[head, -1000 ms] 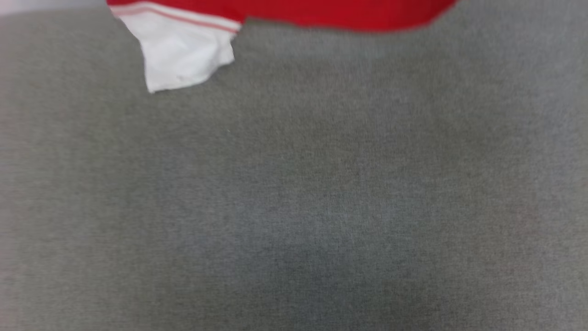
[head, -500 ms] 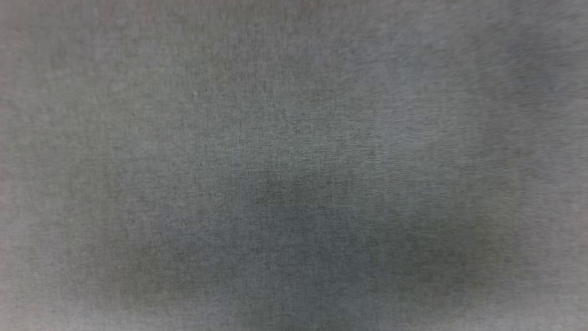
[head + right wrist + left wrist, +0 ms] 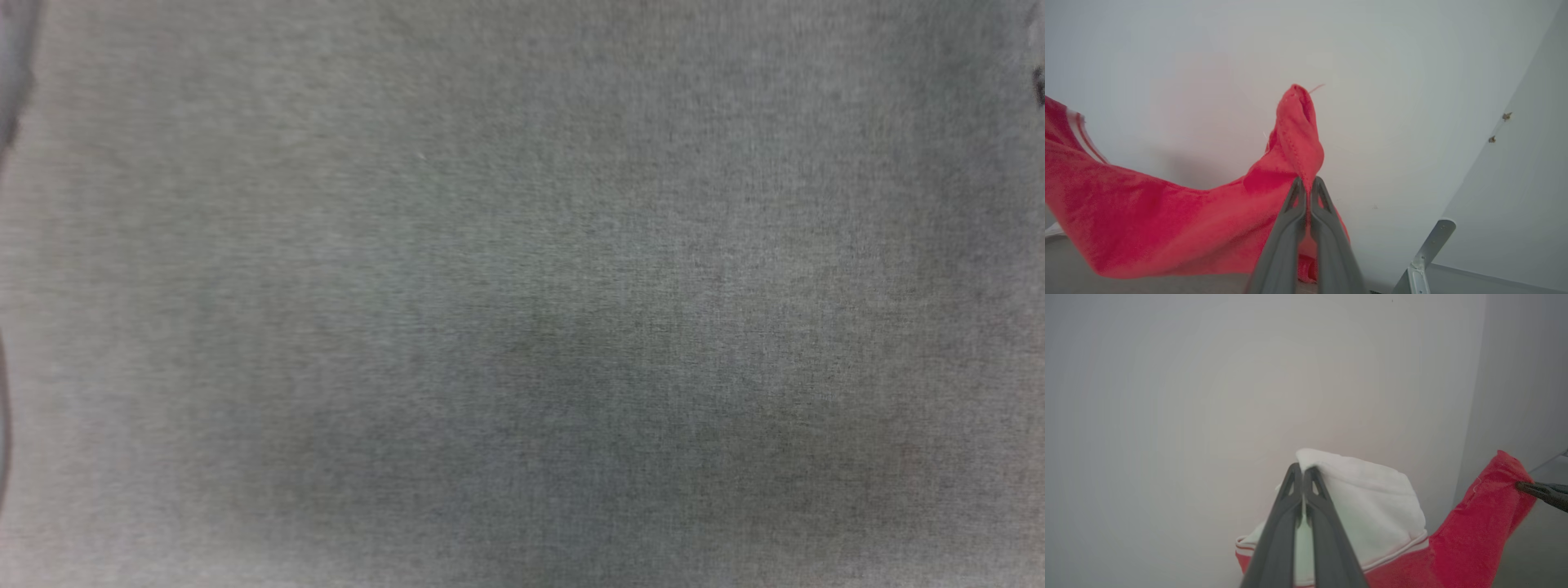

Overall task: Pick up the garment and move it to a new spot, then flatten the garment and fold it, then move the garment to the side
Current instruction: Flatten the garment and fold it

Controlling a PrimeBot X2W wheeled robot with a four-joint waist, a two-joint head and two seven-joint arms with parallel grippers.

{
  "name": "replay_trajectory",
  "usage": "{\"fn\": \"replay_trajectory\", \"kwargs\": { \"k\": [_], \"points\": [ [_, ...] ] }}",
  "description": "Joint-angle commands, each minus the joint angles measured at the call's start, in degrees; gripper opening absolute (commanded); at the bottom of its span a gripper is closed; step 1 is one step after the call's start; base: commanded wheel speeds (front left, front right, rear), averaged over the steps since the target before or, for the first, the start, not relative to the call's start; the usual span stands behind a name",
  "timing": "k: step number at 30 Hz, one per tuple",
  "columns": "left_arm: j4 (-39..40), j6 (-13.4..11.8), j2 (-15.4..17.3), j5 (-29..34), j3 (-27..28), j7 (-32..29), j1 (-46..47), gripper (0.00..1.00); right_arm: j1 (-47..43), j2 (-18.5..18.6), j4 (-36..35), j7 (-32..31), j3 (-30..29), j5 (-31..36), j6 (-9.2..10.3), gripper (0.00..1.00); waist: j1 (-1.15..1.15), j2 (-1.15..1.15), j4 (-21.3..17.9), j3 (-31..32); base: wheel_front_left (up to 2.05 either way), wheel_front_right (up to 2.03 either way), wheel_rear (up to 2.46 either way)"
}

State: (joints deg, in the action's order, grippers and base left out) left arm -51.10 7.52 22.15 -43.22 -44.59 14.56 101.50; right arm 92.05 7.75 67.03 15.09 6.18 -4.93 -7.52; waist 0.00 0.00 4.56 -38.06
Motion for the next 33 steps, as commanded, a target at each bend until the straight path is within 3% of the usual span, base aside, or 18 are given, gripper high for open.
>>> {"fn": "replay_trajectory", "kwargs": {
  "k": [1,10,18,21,27,33],
  "points": [
    [0.6,-0.1,0.7,-1.7,-1.3,-0.5,-1.8,0.00,-1.2,0.2,0.5,0.1,1.2,-0.9,0.06,0.00,0.00,0.00,2.7,5.7,0.00,0.00,0.00],
    [7.2,-0.1,5.3,-10.6,-13.6,-3.5,-17.4,0.00,-16.0,5.6,0.6,-1.8,11.1,-12.8,0.06,0.00,0.00,0.00,6.0,20.5,0.00,0.00,0.00],
    [15.4,-1.1,11.7,-15.4,-17.7,-4.0,-35.1,0.00,-35.3,13.5,-12.8,-6.0,20.3,-28.0,0.06,0.00,0.00,0.00,7.0,30.2,0.00,0.00,0.00],
    [21.9,-3.7,14.8,-16.5,-18.8,-4.0,-42.4,0.00,-42.1,17.4,-18.6,-7.1,22.2,-32.9,0.06,0.00,0.00,0.00,7.3,32.3,0.00,0.00,0.00],
    [39.0,-11.7,22.5,-18.0,-21.4,-3.8,-56.4,0.00,-54.8,23.2,-27.2,-8.0,22.2,-39.4,0.06,0.00,0.00,0.00,7.9,34.9,0.00,0.00,0.00],
    [53.0,-20.0,28.1,-19.8,-23.8,-2.8,-67.9,0.00,-66.0,26.1,-34.0,-7.4,21.4,-39.9,0.06,0.00,0.00,0.00,8.1,35.6,0.00,0.00,0.00]
  ]
}}
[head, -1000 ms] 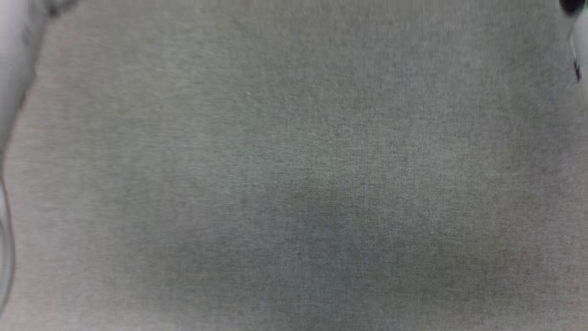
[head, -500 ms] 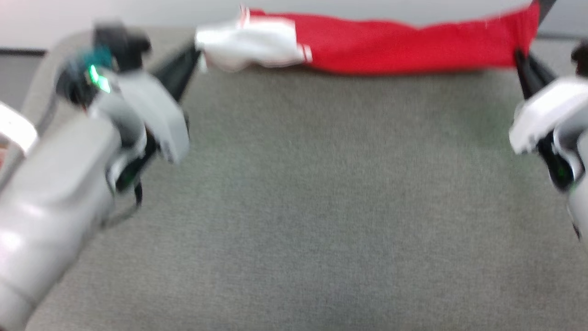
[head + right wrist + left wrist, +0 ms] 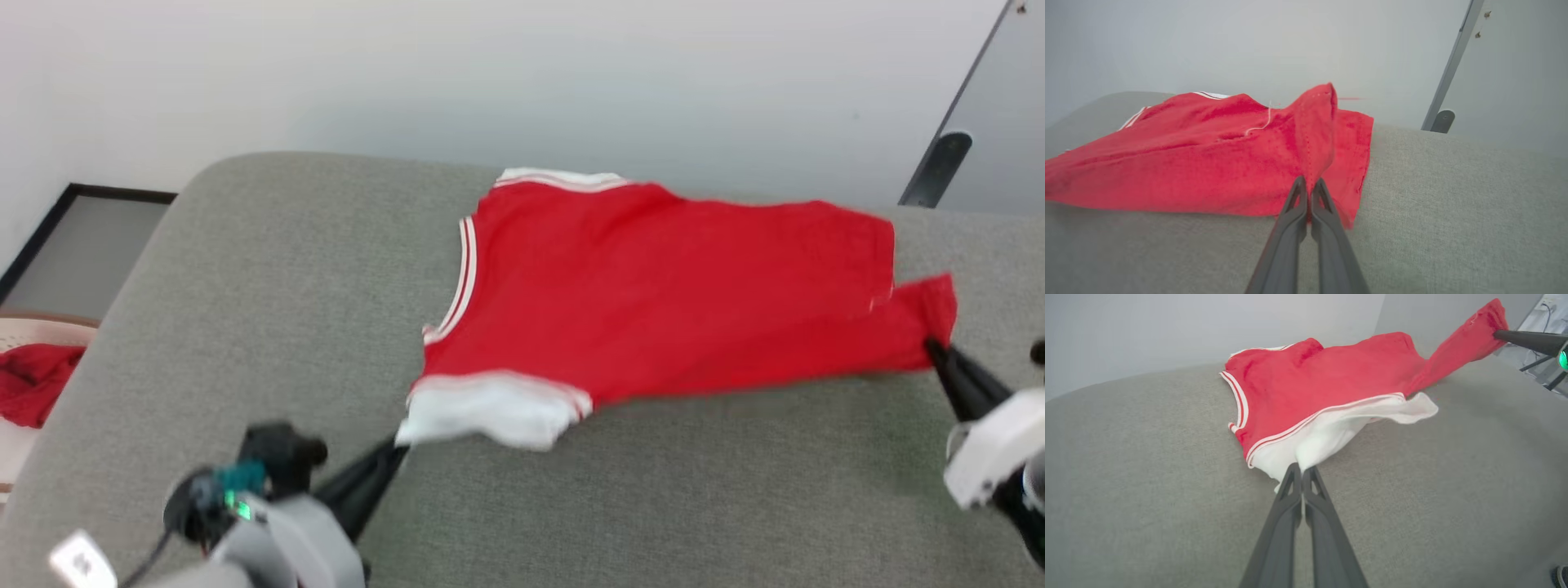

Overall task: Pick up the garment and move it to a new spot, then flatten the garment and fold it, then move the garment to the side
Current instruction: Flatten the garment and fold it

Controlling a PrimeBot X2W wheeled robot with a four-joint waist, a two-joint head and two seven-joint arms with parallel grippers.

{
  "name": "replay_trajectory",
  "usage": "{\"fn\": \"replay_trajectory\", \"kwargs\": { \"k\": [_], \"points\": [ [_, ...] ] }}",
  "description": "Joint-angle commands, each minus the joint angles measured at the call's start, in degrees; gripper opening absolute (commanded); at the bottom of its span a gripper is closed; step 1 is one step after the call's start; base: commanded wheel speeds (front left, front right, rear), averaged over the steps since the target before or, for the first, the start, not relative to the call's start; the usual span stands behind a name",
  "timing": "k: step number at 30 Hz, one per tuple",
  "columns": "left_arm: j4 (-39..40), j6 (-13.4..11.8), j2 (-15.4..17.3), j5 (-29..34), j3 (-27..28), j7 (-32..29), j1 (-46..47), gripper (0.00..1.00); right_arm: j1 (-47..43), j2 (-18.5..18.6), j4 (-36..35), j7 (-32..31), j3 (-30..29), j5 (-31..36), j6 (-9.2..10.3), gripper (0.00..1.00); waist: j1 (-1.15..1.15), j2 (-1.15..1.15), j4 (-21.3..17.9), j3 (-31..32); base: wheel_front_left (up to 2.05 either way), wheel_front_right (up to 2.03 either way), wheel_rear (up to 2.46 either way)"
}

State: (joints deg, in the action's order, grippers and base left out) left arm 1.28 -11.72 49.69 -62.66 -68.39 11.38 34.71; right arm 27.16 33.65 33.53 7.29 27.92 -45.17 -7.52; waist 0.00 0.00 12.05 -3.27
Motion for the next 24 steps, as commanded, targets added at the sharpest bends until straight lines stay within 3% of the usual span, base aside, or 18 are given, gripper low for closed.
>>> {"fn": "replay_trajectory", "kwargs": {
  "k": [1,5,15,24],
  "points": [
    [2.2,-1.9,1.1,-0.1,-0.3,0.7,-2.5,0.00,-2.8,0.7,-1.4,0.8,-0.6,1.0,0.06,0.00,0.00,0.00,0.6,0.9,0.00,0.00,0.00],
    [7.5,-5.9,2.1,-0.3,-1.7,1.4,-8.3,0.00,-9.8,1.1,-5.1,2.2,-2.0,2.9,0.06,0.00,0.00,0.00,0.3,0.8,0.00,0.00,0.00],
    [14.9,-11.8,4.5,-3.4,-2.4,2.1,-17.5,0.00,-26.4,-1.2,-13.2,5.1,-12.7,9.0,0.06,0.00,0.00,0.00,-1.1,-1.3,0.00,0.00,0.00],
    [19.3,-14.6,9.4,-2.3,-0.2,1.7,-16.2,0.00,-33.8,-5.5,-22.5,4.8,-21.0,13.7,0.06,0.00,0.00,0.00,-3.8,-3.4,0.00,0.00,0.00]
  ]
}}
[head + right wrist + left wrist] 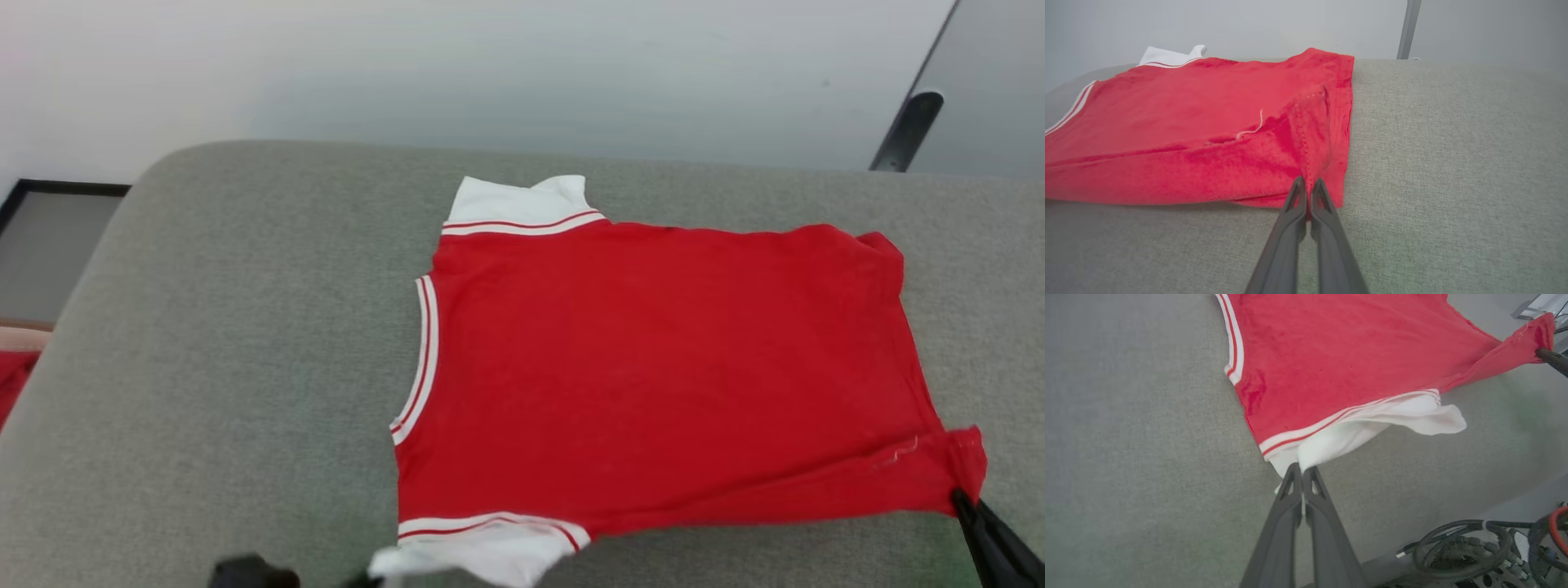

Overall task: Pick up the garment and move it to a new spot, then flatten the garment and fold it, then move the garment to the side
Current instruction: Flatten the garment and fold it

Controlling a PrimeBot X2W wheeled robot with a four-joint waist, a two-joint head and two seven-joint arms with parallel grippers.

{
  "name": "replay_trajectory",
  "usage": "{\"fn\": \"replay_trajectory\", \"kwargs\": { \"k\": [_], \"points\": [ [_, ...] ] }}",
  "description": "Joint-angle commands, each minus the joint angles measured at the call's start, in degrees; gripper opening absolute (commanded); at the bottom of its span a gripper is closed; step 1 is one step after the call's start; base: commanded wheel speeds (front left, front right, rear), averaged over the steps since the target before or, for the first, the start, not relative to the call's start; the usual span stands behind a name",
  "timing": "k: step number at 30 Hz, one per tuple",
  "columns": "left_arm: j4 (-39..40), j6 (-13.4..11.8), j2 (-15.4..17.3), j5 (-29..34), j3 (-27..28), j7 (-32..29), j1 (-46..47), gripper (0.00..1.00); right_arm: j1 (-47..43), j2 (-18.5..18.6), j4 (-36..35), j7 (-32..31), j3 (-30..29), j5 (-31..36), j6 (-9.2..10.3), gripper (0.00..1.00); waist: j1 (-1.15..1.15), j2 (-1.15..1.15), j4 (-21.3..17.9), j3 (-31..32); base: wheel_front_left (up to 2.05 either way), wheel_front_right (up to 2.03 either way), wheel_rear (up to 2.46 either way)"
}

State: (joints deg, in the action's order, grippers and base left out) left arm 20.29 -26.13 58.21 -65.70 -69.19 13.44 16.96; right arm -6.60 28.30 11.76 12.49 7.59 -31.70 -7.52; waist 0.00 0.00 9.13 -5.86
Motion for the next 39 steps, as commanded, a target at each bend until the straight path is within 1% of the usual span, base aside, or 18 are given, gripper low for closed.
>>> {"fn": "replay_trajectory", "kwargs": {
  "k": [1,3,4,6,8,11,13,16,21,23,25,28,31,33,39],
  "points": [
    [0.6,0.1,1.8,1.3,0.8,-1.2,2.7,0.00,0.2,-0.6,-1.6,-1.0,-1.2,0.5,0.06,0.00,0.00,0.00,-1.2,-1.0,0.00,0.00,0.00],
    [1.3,0.7,3.5,3.0,1.2,-3.7,5.7,0.00,1.0,-1.2,-3.2,-2.7,-2.1,1.2,0.06,0.00,0.00,0.00,-1.5,-1.2,0.00,0.00,0.00],
    [1.3,0.7,3.5,3.0,1.2,-3.7,5.7,0.00,1.0,-1.2,-3.2,-2.7,-2.1,1.2,0.06,0.00,0.00,0.00,-1.5,-1.2,0.00,0.00,0.00],
    [1.6,1.8,5.0,4.4,1.7,-6.5,8.8,0.00,2.2,-1.5,-4.7,-4.7,-2.6,1.9,0.06,0.00,0.00,0.00,-2.0,-1.3,0.00,0.00,0.00],
    [1.7,3.5,5.8,6.0,2.1,-9.7,12.7,0.00,3.1,-1.8,-5.7,-6.9,-3.1,2.5,0.06,0.00,0.00,0.00,-2.3,-1.4,0.00,0.00,0.00],
    [-0.2,7.6,5.5,8.1,2.3,-14.1,17.8,0.00,4.9,-2.2,-6.8,-10.1,-3.9,3.1,0.06,0.00,0.00,0.00,-2.7,-1.5,0.00,0.00,0.00],
    [-2.3,11.0,4.2,9.2,2.5,-16.4,21.4,0.00,6.5,-2.7,-7.0,-12.1,-4.4,3.1,0.06,0.00,0.00,0.00,-2.9,-1.6,0.00,0.00,0.00],
    [-7.0,16.5,1.5,10.0,2.1,-19.6,25.8,0.00,8.5,-3.1,-6.4,-15.2,-4.6,4.3,0.06,0.00,0.00,0.00,-3.1,-2.1,0.00,0.00,0.00],
    [-17.7,26.1,-4.6,10.6,1.2,-23.4,32.8,0.00,12.1,-4.3,-4.7,-19.0,-5.3,6.0,0.06,0.00,0.00,0.00,-2.9,-3.5,0.00,0.00,0.00],
    [-22.5,29.3,-7.0,10.6,0.8,-24.7,35.3,0.00,13.6,-4.7,-3.6,-20.3,-5.9,6.9,0.06,0.00,0.00,0.00,-3.0,-4.0,0.00,0.00,0.00],
    [-26.9,31.3,-9.3,10.4,0.2,-25.8,37.4,0.00,15.1,-5.3,-2.5,-21.8,-6.4,7.7,0.06,0.00,0.00,0.00,-3.1,-4.4,0.00,0.00,0.00],
    [-32.7,33.0,-12.7,9.8,-0.7,-27.1,40.1,0.00,17.3,-6.4,-0.7,-24.1,-6.8,9.0,0.06,0.00,0.00,0.00,-3.3,-5.0,0.00,0.00,0.00],
    [-37.3,33.6,-15.5,8.4,-1.8,-28.5,42.1,0.00,19.3,-7.1,1.3,-26.2,-7.5,10.2,0.06,0.00,0.00,0.00,-3.4,-5.5,0.00,0.00,0.00],
    [-38.4,33.6,-17.3,7.3,-2.8,-29.5,43.0,0.00,20.4,-7.7,2.7,-28.1,-8.1,11.1,0.06,0.00,0.00,0.00,-3.5,-5.9,0.00,0.00,0.00],
    [-40.6,33.6,-19.3,6.2,-4.1,-32.3,44.4,0.00,22.5,-9.2,4.8,-31.7,-8.8,12.4,0.06,0.00,0.00,0.00,-3.4,-6.8,0.00,0.00,0.00]
  ]
}}
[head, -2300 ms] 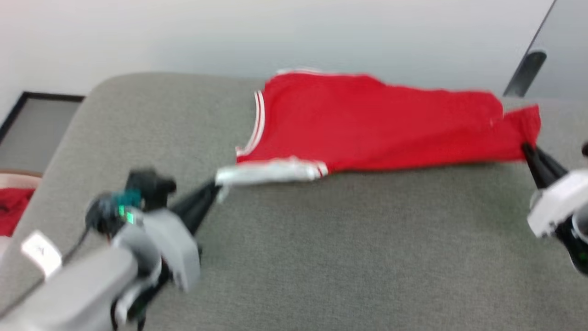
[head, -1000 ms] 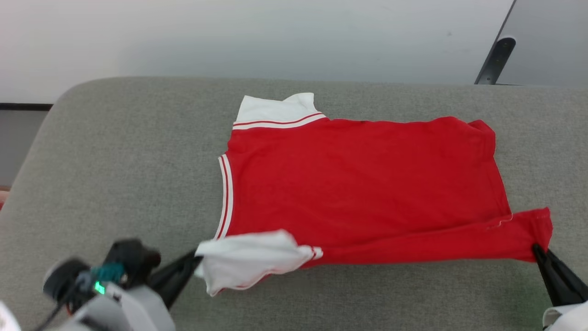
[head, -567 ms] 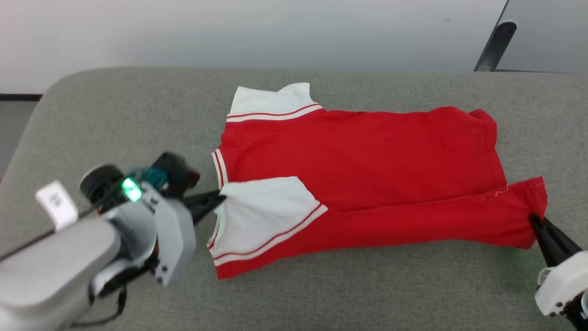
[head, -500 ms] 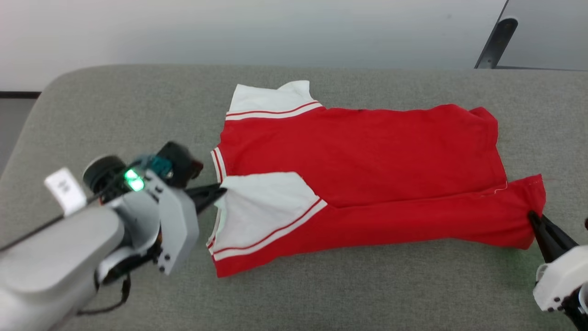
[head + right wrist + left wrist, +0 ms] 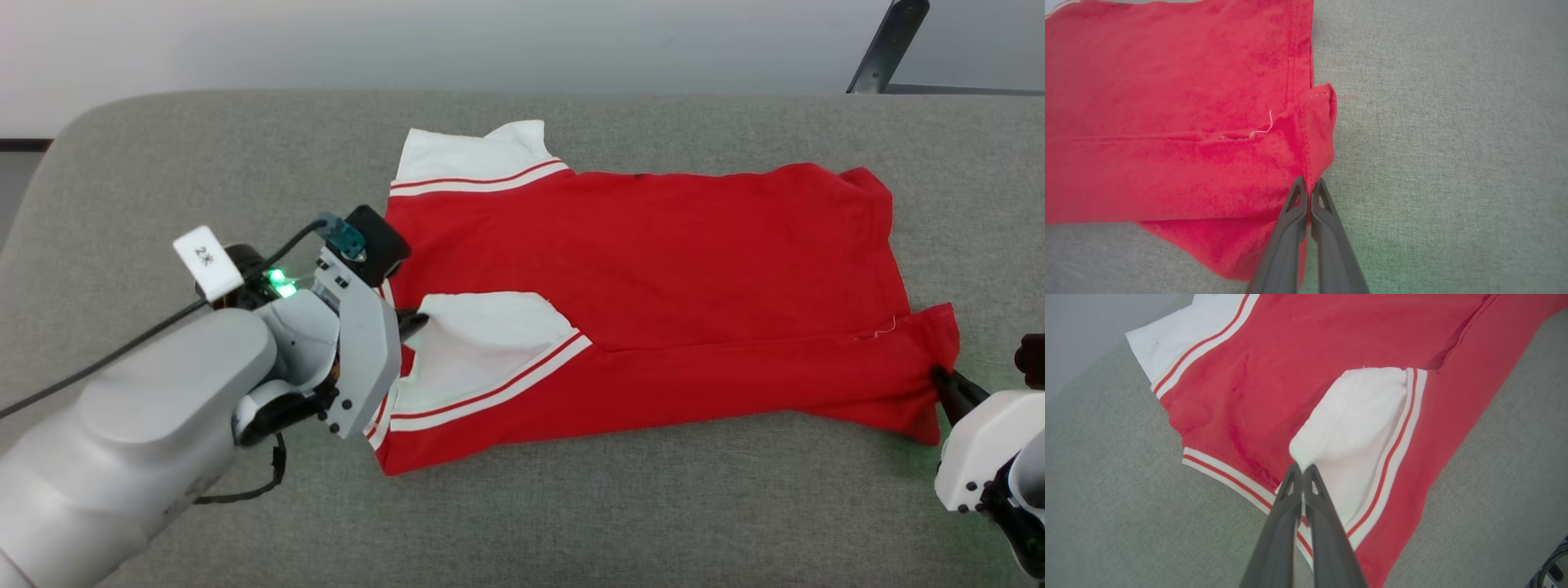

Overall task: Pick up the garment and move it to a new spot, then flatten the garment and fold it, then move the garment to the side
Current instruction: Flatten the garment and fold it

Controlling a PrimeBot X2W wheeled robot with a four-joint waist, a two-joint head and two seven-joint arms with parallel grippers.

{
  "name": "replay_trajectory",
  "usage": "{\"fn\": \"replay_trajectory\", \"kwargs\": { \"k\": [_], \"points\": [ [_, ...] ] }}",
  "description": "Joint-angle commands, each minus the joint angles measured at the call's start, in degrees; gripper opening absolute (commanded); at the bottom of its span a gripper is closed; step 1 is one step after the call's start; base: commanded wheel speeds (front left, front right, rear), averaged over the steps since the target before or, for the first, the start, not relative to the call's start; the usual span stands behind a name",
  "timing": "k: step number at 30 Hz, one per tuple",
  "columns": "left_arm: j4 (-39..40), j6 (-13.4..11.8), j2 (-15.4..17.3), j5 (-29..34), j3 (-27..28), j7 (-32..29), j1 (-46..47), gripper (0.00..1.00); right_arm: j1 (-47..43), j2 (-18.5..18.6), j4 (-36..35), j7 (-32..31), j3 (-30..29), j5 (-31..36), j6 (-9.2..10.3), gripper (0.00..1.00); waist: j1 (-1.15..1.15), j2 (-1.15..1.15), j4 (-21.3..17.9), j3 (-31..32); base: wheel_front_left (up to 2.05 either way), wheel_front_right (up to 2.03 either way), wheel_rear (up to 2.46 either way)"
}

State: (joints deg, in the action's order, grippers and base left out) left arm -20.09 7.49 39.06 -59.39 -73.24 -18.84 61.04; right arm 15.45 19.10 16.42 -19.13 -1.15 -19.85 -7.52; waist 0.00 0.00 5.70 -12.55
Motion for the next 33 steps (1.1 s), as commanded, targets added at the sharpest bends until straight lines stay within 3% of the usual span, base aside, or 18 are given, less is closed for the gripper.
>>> {"fn": "replay_trajectory", "kwargs": {
  "k": [1,2,4,5,6,7,8,9,10,12,19,24,33],
  "points": [
    [-0.5,0.0,-0.5,-0.6,-0.1,-0.5,0.1,0.00,0.5,-0.2,0.2,-0.3,0.1,0.4,0.06,0.00,0.00,0.00,0.0,-0.1,0.00,0.00,0.00],
    [-0.9,0.0,-0.6,-0.5,-0.1,-1.3,0.0,0.02,0.6,-0.6,0.4,-0.6,0.0,0.3,0.06,0.00,0.00,0.00,0.0,-0.2,0.00,0.00,0.00],
    [-2.0,0.0,-0.7,-1.5,-0.1,-2.9,-0.8,0.14,0.7,-0.6,0.6,-1.1,0.3,0.8,0.06,0.00,0.00,0.00,0.0,-0.1,0.00,0.00,0.00],
    [-2.5,0.0,-0.8,-2.1,-0.1,-3.7,-0.9,0.15,0.9,-0.8,0.7,-1.4,0.2,0.7,0.06,0.15,0.00,0.00,-0.1,0.1,0.00,0.00,0.00],
    [-2.8,0.0,-0.8,-2.7,-0.1,-4.5,-0.8,0.19,0.9,-0.8,0.8,-1.7,0.3,0.8,0.06,0.50,0.00,0.00,-0.1,0.2,0.00,0.00,0.00],
    [-3.2,0.0,-1.0,-3.4,-0.1,-4.7,-0.5,0.27,1.0,-0.5,0.7,-2.0,0.5,1.0,0.06,1.00,0.00,0.00,0.0,0.3,0.00,0.00,0.00],
    [-3.9,0.0,-1.1,-4.6,-0.1,-4.6,-0.1,0.34,1.1,-0.5,0.7,-2.4,0.6,1.0,0.06,1.00,0.00,0.00,0.0,0.6,0.00,0.00,0.00],
    [-4.4,0.0,-1.2,-5.4,-0.1,-4.7,0.2,0.49,1.1,-0.5,0.6,-2.7,0.7,0.8,0.06,1.00,0.00,0.00,0.0,0.9,0.00,0.00,0.00],
    [-4.8,0.0,-1.3,-5.8,-0.1,-5.1,0.6,0.74,1.0,-0.5,0.4,-3.2,0.9,0.5,0.06,1.00,0.00,0.00,0.1,1.3,0.00,0.00,0.00],
    [-5.6,0.0,-1.4,-7.3,-0.1,-4.8,1.0,1.00,0.7,-0.2,-0.4,-3.7,1.4,0.4,0.06,1.00,0.00,0.00,0.2,2.1,0.00,0.00,0.00],
    [-9.5,0.0,-1.0,-7.6,0.2,0.3,0.1,1.00,-1.8,0.5,-3.7,-2.3,1.9,0.0,0.06,1.00,0.00,0.00,1.0,6.1,0.00,0.00,0.00],
    [-12.3,-0.8,-2.1,-7.1,0.9,7.0,-3.0,1.00,-4.2,0.9,-6.9,3.6,2.9,1.3,0.06,1.00,0.00,0.00,1.5,9.0,0.00,0.00,0.00],
    [-6.3,-8.1,0.0,-8.7,5.7,21.3,-10.9,1.00,-10.8,1.0,-10.8,21.4,4.2,7.1,0.06,1.00,0.00,0.00,1.8,12.3,0.00,0.00,0.00]
  ]
}}
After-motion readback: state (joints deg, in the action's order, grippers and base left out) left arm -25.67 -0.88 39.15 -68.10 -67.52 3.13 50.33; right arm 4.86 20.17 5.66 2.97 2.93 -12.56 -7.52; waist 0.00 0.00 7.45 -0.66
